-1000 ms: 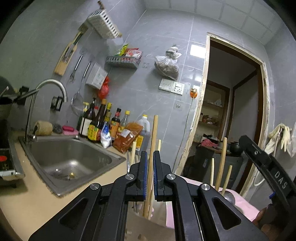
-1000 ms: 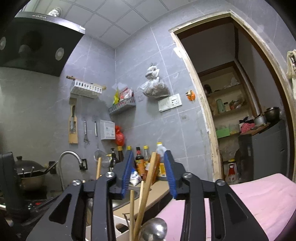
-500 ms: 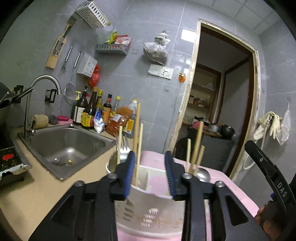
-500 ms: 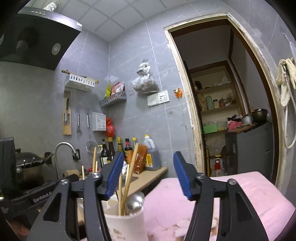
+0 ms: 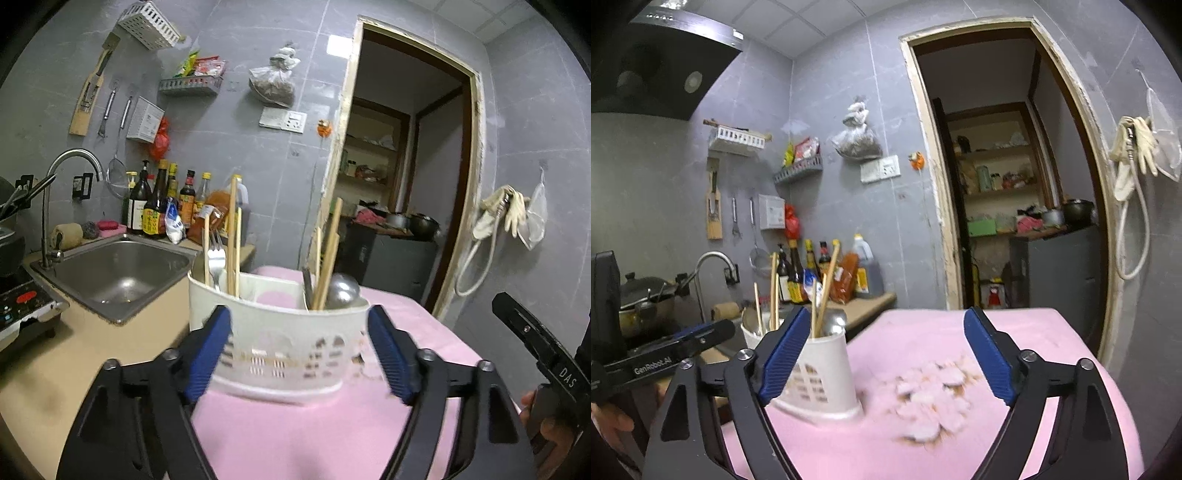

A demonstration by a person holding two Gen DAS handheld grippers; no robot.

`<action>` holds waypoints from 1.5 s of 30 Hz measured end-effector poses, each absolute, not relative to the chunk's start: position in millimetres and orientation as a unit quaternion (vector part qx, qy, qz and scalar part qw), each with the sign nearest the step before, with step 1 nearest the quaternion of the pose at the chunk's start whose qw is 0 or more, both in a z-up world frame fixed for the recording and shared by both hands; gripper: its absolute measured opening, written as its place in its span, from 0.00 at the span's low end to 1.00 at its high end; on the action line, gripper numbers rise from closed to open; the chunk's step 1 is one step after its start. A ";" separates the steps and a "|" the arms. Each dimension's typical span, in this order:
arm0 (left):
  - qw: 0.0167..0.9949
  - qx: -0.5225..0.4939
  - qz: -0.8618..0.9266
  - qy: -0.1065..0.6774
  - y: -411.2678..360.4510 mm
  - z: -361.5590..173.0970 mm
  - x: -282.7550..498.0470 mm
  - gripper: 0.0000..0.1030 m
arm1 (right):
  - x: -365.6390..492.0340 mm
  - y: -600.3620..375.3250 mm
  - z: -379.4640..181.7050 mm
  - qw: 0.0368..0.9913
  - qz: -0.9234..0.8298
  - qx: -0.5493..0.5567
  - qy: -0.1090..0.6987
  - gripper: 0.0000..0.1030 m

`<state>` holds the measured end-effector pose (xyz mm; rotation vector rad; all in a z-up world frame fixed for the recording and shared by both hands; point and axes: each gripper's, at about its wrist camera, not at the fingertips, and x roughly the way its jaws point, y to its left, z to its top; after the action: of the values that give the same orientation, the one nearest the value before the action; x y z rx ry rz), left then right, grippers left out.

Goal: Organize utensils

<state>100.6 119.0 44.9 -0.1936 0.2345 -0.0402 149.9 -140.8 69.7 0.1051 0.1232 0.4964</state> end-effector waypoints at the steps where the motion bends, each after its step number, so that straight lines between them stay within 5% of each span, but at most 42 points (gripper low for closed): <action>1: 0.988 -0.094 -0.023 0.119 117.2 43.5 96.6 0.79 | 146.6 -143.8 69.1 0.966 0.244 0.051 0.065 0.94; 10: 0.988 -0.073 -0.024 0.135 107.7 33.2 69.4 0.91 | 108.8 -164.3 59.3 0.973 0.214 0.021 0.085 1.00; 45: 0.991 -0.034 -0.018 0.128 84.2 5.7 27.1 0.91 | 59.5 -188.4 39.7 0.985 0.136 -0.005 0.102 1.00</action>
<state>27.1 84.2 5.7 -0.0682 0.2575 -0.0352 59.5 -188.4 39.7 -0.0106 0.2043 0.2735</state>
